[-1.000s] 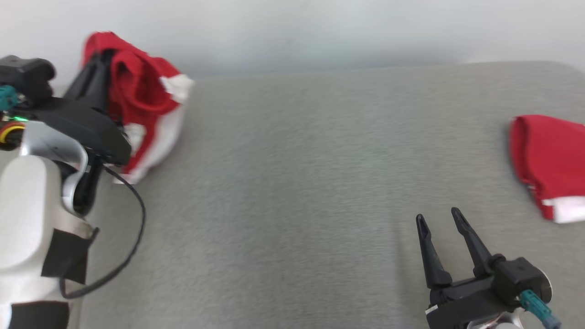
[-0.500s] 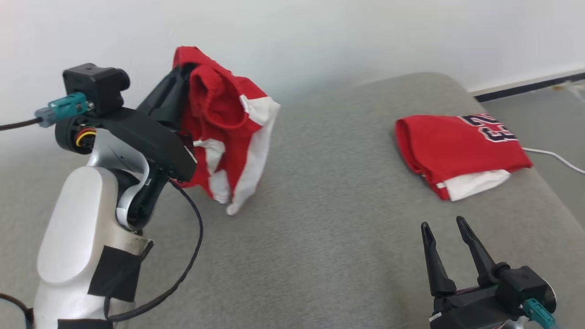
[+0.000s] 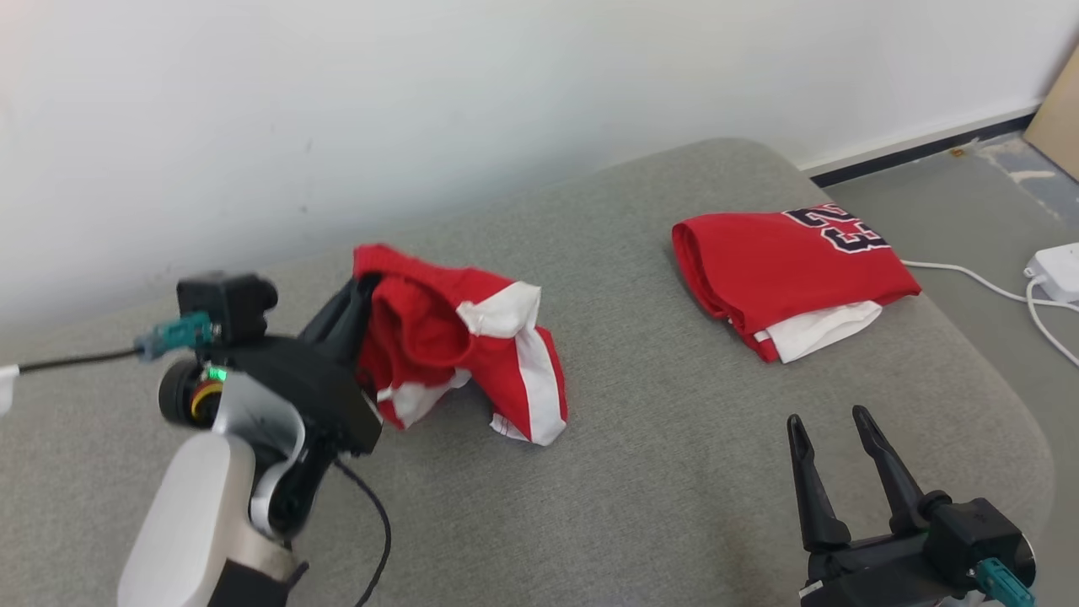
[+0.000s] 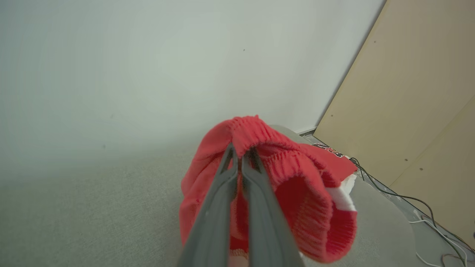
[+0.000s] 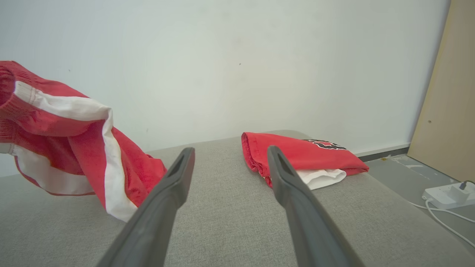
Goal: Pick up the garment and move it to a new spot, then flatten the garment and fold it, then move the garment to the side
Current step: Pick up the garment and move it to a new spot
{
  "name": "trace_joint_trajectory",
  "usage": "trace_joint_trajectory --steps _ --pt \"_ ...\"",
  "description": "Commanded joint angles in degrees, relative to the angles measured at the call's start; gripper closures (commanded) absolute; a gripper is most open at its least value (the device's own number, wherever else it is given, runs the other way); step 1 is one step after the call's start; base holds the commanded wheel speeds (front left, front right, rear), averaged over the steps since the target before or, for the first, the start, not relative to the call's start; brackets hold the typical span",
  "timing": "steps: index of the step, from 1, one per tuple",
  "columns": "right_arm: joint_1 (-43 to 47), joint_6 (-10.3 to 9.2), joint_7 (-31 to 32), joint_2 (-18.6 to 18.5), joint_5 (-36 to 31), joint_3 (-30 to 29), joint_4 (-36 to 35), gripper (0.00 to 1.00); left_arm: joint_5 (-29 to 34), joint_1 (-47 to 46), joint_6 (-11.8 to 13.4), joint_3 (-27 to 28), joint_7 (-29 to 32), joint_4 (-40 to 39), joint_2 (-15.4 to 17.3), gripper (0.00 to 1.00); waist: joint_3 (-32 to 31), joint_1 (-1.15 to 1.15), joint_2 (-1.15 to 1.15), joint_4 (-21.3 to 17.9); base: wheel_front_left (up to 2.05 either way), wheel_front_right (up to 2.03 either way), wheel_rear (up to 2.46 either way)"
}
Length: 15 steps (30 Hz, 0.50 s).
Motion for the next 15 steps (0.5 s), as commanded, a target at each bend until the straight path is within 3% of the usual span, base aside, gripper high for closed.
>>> trace_joint_trajectory --steps 1,13,14,15 --pt "-0.2 -0.05 0.0 0.2 -0.1 -0.1 -0.2 0.0 -0.4 1.2 0.0 0.3 -0.5 0.5 0.2 1.0 2.1 0.0 0.0 1.9 0.0 0.0 0.0" --pt "-3.8 -0.05 0.0 0.3 -0.6 1.4 0.1 0.0 1.9 4.5 -1.2 -0.8 -11.3 14.4 2.4 1.0 7.5 0.0 0.0 5.5 0.0 0.0 0.0" --pt "-3.7 -0.05 0.0 0.2 -0.7 1.3 0.3 0.0 2.3 4.4 -1.1 -0.9 -12.5 15.7 2.5 0.93 7.3 0.0 0.0 5.7 0.0 0.0 0.0" --pt "-3.5 -0.05 0.0 0.2 -0.7 1.3 0.5 0.0 2.7 4.3 -0.9 -1.0 -13.6 16.8 2.5 0.59 7.1 0.0 0.0 5.9 0.0 0.0 0.0"
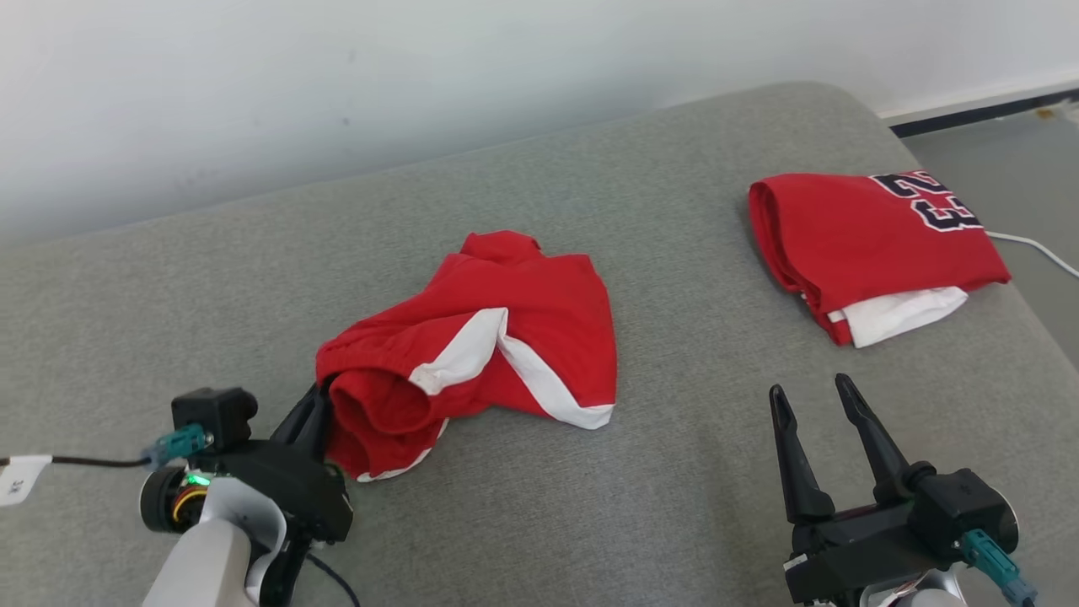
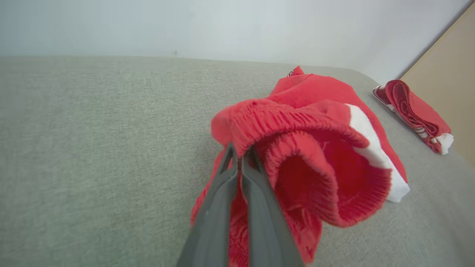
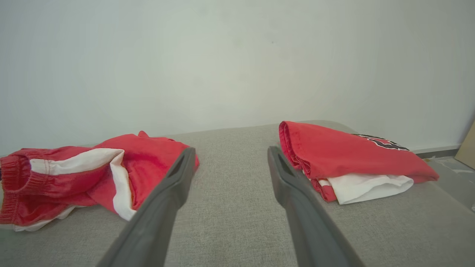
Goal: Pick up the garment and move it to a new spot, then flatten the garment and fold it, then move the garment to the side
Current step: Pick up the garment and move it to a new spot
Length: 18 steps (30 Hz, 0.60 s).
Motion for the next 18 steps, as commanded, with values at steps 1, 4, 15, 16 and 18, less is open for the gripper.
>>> trace_joint_trajectory --steps 1,4,15,16,18 --pt "0.3 -0.05 0.0 -0.2 -0.2 0.0 0.3 0.0 0.4 0.0 0.0 0.0 -1.3 0.8 0.3 0.15 -0.2 -0.01 -0.01 1.0 0.0 0.0 0.0" --pt "1.1 -0.05 0.0 -0.4 -0.2 0.3 0.8 0.0 0.7 0.7 -0.2 -0.2 -4.7 2.6 0.1 0.0 -1.9 -0.01 -0.01 1.7 0.0 0.0 0.0" --pt "4.5 -0.05 0.0 -0.4 0.4 0.5 0.9 0.0 -3.9 9.5 2.5 4.9 -11.8 -1.0 -0.7 0.0 -9.2 -0.01 -0.01 5.8 0.0 0.0 0.0" --pt "4.8 -0.05 0.0 -0.4 0.4 0.5 0.9 0.0 -3.9 10.5 3.0 5.2 -12.3 -2.2 -0.7 0.0 -9.7 -0.01 -0.01 6.1 0.0 0.0 0.0" --pt "5.1 -0.05 0.0 -0.4 0.4 0.3 0.9 0.0 -3.6 12.6 4.0 6.0 -13.1 -4.7 -0.7 0.0 -10.6 -0.01 -0.01 7.0 0.0 0.0 0.0"
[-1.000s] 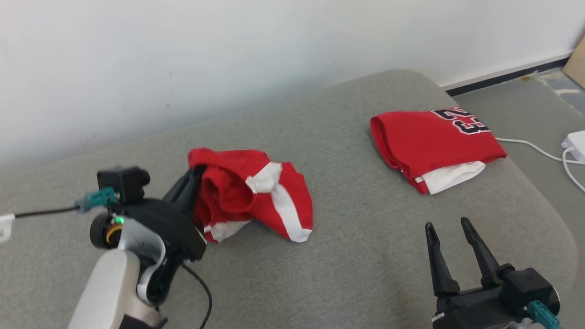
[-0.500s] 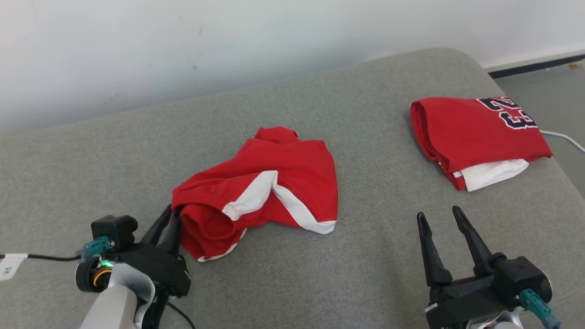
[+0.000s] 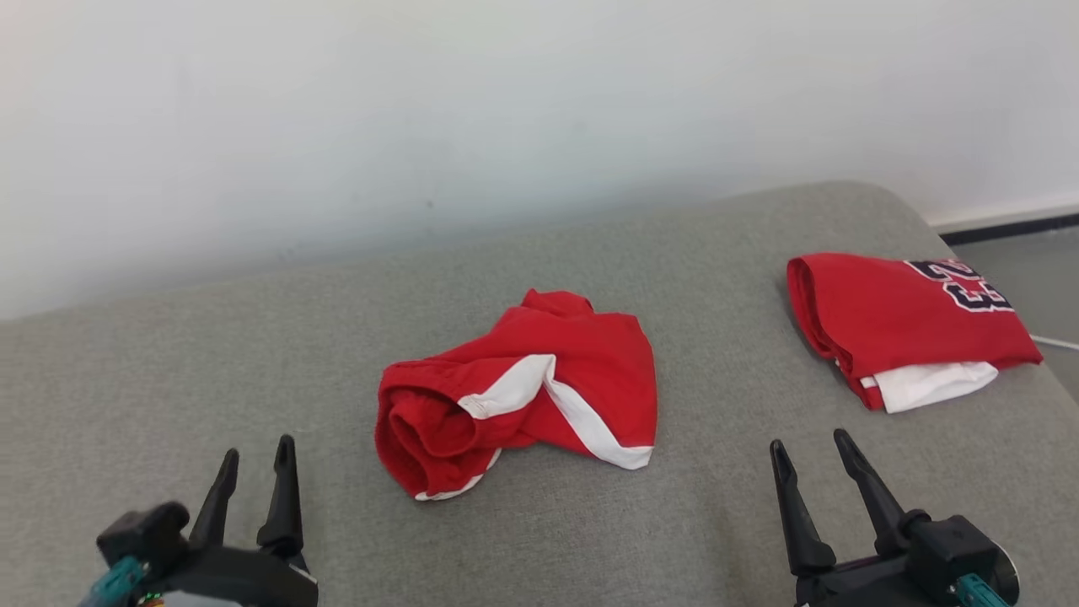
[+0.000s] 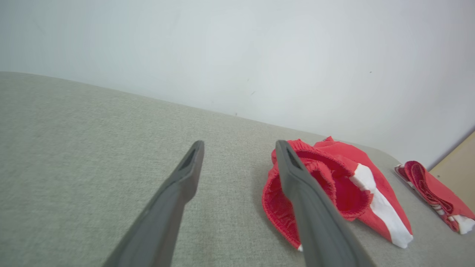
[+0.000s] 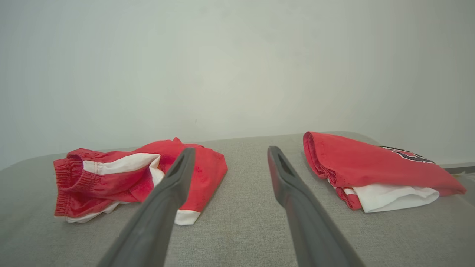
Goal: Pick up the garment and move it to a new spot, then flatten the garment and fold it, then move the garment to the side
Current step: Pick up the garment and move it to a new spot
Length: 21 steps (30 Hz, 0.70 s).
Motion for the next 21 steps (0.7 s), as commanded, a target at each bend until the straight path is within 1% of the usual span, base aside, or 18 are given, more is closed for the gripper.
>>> trace_joint_trajectory --steps 1,10,13,16,21 --pt "1.1 -0.05 0.0 0.0 0.4 -0.2 -0.2 0.0 0.5 3.1 1.2 0.7 -1.0 -2.5 0.1 0.0 -2.9 0.0 0.0 2.8 0.0 0.0 0.0" --pt "4.0 -0.05 0.0 0.4 0.4 -0.7 -0.5 0.0 3.1 13.1 4.4 2.3 -2.2 -12.0 -0.8 0.0 -6.5 0.0 0.0 4.6 0.0 0.0 0.0" --pt "5.4 -0.05 0.0 0.4 0.1 -0.6 -0.8 0.0 4.4 17.5 4.8 1.9 -2.2 -15.7 -1.3 0.0 -7.7 0.0 0.0 4.7 0.0 0.0 0.0" --pt "7.1 -0.05 0.0 0.3 0.0 -0.3 -1.2 0.0 7.1 21.5 4.7 1.3 -2.3 -20.5 -1.8 0.0 -8.8 0.0 0.0 5.0 0.0 0.0 0.0" --pt "9.8 -0.05 0.0 0.7 -0.3 0.9 -1.7 0.0 14.8 27.9 4.5 -0.1 -2.2 -28.4 -2.5 0.0 -10.1 0.0 0.0 5.1 0.0 0.0 0.0"
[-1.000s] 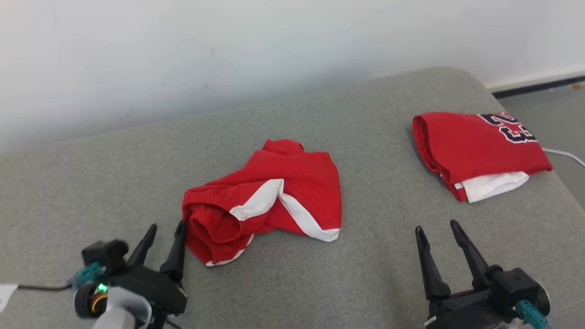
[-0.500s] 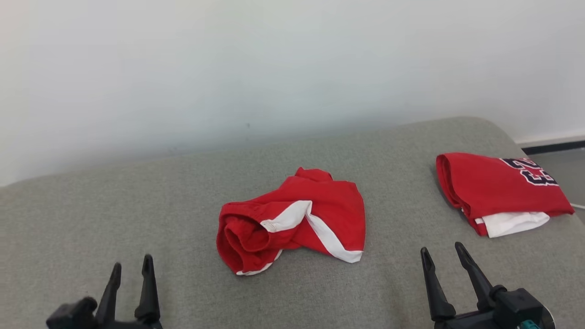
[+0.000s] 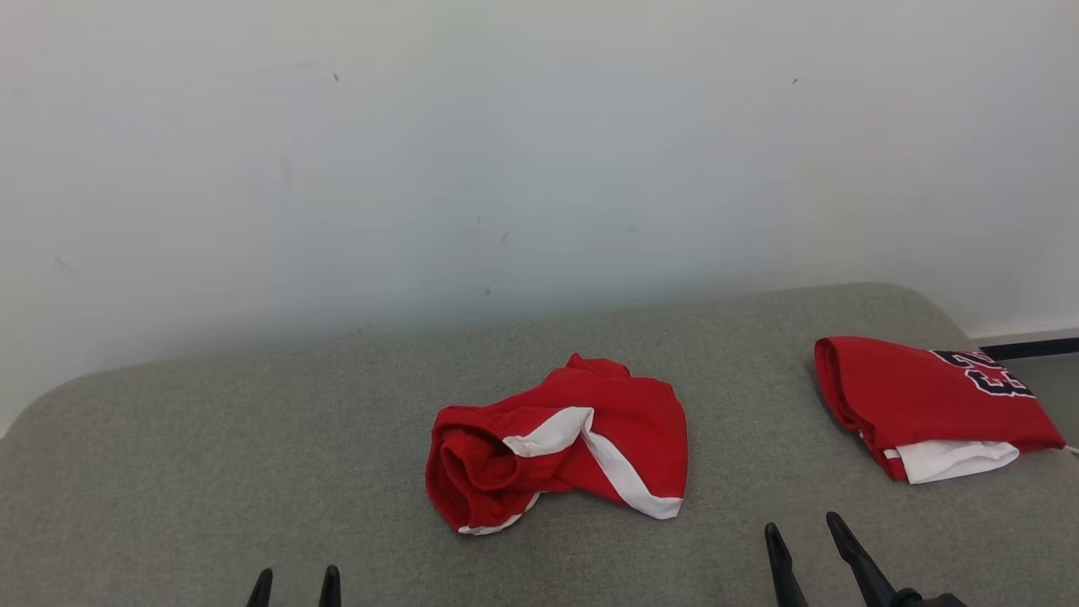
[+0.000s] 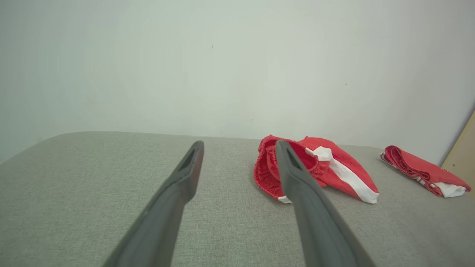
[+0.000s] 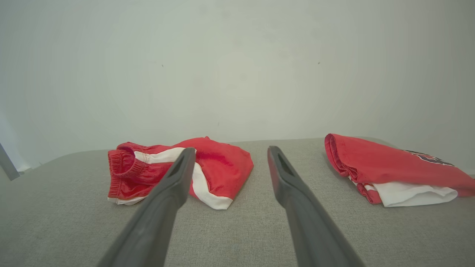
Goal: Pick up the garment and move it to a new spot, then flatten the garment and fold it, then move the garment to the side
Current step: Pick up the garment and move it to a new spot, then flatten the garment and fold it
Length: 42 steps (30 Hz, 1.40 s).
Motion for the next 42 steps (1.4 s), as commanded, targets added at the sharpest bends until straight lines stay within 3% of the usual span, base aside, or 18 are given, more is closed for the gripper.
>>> trace_joint_trajectory --steps 1,7,42 --pt "1.0 -0.05 0.0 0.2 -0.4 0.2 -0.2 0.0 1.9 1.8 -0.4 -0.3 -0.2 -0.9 -0.1 0.0 -0.5 0.01 0.0 0.1 0.0 0.0 0.0" --pt "2.6 -0.05 0.0 0.6 -0.8 0.7 -0.1 0.0 5.6 5.2 -1.0 -0.9 -0.2 -2.4 -0.6 0.0 -0.7 0.01 0.0 -0.1 0.0 0.0 0.0" --pt "2.6 -0.05 0.0 1.4 -1.3 -0.1 0.2 0.0 5.2 3.6 -0.1 -3.5 -0.2 -0.2 -1.2 0.0 1.5 0.01 0.0 1.2 0.0 0.0 0.0"
